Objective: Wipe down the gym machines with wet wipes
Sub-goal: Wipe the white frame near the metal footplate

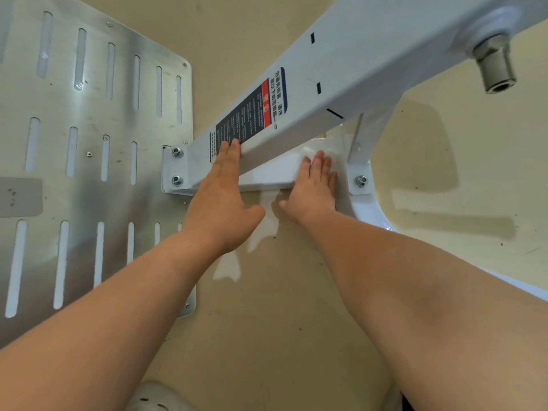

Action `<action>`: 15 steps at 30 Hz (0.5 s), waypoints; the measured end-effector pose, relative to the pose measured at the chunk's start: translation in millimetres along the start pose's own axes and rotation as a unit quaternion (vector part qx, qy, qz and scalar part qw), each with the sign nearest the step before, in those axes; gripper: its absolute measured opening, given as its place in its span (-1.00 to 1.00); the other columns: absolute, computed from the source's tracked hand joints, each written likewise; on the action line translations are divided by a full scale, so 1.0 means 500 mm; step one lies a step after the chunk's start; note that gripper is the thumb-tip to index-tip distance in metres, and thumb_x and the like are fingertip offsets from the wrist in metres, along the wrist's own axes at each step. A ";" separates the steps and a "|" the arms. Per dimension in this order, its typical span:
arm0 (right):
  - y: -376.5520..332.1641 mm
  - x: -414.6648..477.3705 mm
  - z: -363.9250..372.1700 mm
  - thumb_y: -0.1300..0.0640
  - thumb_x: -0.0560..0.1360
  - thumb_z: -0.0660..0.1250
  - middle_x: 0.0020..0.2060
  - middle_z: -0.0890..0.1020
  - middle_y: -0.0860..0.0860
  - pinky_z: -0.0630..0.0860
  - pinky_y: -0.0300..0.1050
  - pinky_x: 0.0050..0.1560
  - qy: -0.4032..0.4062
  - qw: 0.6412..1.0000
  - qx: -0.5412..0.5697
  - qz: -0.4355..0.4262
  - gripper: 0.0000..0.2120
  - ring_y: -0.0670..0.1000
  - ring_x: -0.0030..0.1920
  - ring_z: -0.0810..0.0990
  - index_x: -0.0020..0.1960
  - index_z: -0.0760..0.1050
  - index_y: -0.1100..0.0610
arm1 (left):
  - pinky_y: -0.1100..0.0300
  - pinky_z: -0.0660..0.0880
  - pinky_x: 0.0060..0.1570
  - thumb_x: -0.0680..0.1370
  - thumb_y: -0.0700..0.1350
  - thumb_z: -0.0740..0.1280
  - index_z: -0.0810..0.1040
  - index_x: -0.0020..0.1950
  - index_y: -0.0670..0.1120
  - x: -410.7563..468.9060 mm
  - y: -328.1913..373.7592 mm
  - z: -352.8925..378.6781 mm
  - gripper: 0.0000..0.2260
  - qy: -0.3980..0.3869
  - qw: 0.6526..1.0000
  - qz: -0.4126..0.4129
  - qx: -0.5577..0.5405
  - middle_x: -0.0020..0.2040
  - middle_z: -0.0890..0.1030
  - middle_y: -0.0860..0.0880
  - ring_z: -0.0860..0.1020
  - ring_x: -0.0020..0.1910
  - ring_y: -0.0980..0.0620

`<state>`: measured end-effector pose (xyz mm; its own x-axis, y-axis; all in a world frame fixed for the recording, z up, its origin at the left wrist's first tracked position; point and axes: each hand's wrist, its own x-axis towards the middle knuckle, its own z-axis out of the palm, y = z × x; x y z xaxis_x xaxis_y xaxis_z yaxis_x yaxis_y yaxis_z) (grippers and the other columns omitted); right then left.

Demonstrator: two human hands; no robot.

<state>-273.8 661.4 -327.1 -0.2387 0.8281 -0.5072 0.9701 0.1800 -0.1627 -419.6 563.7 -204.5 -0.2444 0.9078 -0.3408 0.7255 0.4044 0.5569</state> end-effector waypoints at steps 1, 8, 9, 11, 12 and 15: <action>-0.011 -0.001 -0.001 -0.17 0.49 0.38 0.61 -0.36 0.19 -0.24 0.23 0.61 -0.008 0.999 -0.021 -0.032 0.09 0.23 0.61 -0.37 0.65 -0.30 0.19 | 0.18 0.09 0.52 0.48 -0.11 0.38 -0.14 0.66 0.06 0.001 -0.002 0.000 -0.09 0.000 1.000 0.002 0.002 0.67 -0.05 0.09 0.02 0.62 0.12; -0.006 -0.031 0.042 -0.10 0.56 0.29 0.60 -0.38 0.16 -0.31 0.14 0.61 -0.021 0.973 -0.118 -0.198 -0.03 0.18 0.60 -0.41 0.65 -0.30 0.17 | 0.13 0.17 0.48 0.47 -0.09 0.40 -0.11 0.66 0.02 0.007 -0.001 0.007 -0.10 0.027 0.999 0.006 0.044 0.67 -0.01 0.04 0.10 0.61 0.05; 0.017 -0.025 0.033 -0.07 0.55 0.30 0.60 -0.38 0.17 -0.32 0.12 0.60 -0.016 0.981 -0.107 -0.162 -0.02 0.18 0.60 -0.40 0.65 -0.30 0.17 | 0.13 0.20 0.46 0.48 -0.07 0.39 -0.10 0.66 0.01 0.008 0.002 0.005 -0.10 0.028 0.998 0.004 0.054 0.67 -0.01 0.04 0.11 0.60 0.04; 0.054 -0.010 0.019 0.01 0.55 0.31 0.59 -0.40 0.18 -0.35 0.08 0.60 -0.004 0.995 -0.067 -0.072 -0.03 0.18 0.60 -0.42 0.65 -0.32 0.19 | 0.11 0.22 0.44 0.48 -0.06 0.39 -0.11 0.66 0.01 0.010 0.003 -0.002 -0.11 0.023 0.997 0.005 0.067 0.67 -0.02 0.05 0.12 0.60 0.04; 0.058 -0.002 0.015 0.01 0.53 0.32 0.59 -0.41 0.19 -0.35 0.08 0.59 -0.001 0.998 -0.049 -0.042 -0.01 0.18 0.59 -0.43 0.65 -0.32 0.20 | 0.11 0.23 0.43 0.48 -0.06 0.38 -0.12 0.66 0.02 0.012 0.002 -0.006 -0.10 0.018 0.997 0.007 0.070 0.67 -0.03 0.05 0.12 0.60 0.04; 0.018 0.027 0.003 -0.17 0.42 0.45 0.60 -0.36 0.25 -0.32 0.16 0.60 0.008 0.999 -0.040 -0.026 0.18 0.25 0.60 -0.40 0.64 -0.31 0.23 | 0.11 0.20 0.46 0.48 -0.07 0.39 -0.14 0.66 0.06 0.011 -0.002 -0.015 -0.09 -0.004 0.998 0.012 0.062 0.67 -0.06 0.09 0.10 0.60 0.05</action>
<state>-268.4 673.4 -336.4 -0.2890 0.8244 -0.4867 0.9569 0.2647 -0.1198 -426.3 569.1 -201.1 -0.2210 0.9159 -0.3352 0.8050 0.3653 0.4674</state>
